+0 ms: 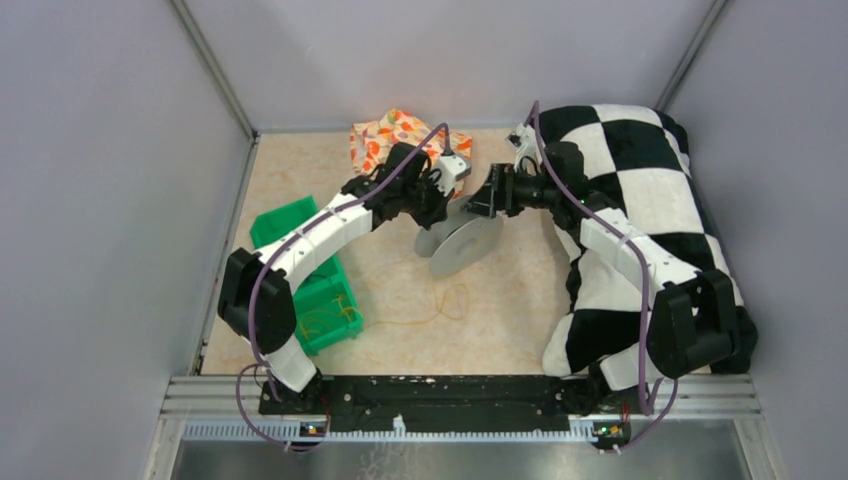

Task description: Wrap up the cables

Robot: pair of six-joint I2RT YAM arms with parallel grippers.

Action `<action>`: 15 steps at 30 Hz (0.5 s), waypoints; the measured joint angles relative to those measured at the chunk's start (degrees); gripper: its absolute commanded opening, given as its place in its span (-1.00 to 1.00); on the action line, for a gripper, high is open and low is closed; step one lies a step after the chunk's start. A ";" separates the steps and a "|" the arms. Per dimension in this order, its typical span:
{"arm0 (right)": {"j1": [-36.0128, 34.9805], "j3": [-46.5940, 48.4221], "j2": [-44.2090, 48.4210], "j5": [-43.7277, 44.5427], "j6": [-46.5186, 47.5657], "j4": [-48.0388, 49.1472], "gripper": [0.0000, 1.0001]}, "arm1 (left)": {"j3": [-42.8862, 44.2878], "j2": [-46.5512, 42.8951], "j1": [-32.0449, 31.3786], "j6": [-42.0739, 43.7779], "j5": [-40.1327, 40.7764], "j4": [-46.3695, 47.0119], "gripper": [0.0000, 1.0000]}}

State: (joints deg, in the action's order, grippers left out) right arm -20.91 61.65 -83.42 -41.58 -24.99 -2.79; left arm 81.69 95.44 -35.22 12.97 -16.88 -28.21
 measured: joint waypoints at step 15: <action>1.60 2.97 14.40 20.83 4.81 -12.76 0.97 | 0.07 -5.22 5.66 -7.65 3.82 -0.07 -1.00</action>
State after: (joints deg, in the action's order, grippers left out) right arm -19.31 64.62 -69.01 -20.75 -20.18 -15.55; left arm 81.76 90.21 -29.56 5.32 -13.06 -28.27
